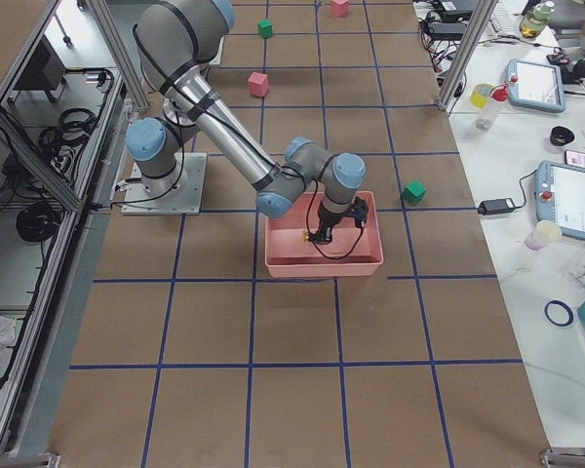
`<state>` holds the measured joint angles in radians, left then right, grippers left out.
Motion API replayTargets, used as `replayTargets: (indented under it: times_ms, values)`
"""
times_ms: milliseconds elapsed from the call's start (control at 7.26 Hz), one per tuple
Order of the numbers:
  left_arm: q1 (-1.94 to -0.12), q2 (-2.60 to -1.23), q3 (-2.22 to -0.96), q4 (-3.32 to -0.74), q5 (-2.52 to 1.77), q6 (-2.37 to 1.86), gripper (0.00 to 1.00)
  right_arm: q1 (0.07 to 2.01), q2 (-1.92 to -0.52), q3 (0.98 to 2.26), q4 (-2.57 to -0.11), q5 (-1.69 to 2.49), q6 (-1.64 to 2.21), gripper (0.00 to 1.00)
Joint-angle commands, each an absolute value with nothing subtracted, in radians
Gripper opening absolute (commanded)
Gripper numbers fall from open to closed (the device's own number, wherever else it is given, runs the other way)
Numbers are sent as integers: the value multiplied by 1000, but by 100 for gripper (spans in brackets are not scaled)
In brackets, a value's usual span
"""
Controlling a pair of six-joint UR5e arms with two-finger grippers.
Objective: Align button upright
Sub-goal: 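Lift the yellow button out of the tray with the right gripper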
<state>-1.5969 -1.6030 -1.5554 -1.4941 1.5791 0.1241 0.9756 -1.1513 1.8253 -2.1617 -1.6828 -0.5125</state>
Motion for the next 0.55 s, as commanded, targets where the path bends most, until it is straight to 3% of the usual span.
replayTargets:
  times_ms: [0,413]
  values:
    - [-1597,-1603,-1555,-1494,1578,124,100,976,-1182,1800,-2122,-1693,-511,0]
    - [-1597,-1603,-1555,-1494,1578,123,100,983,-1270,1663,-1934,-1684,-512,0]
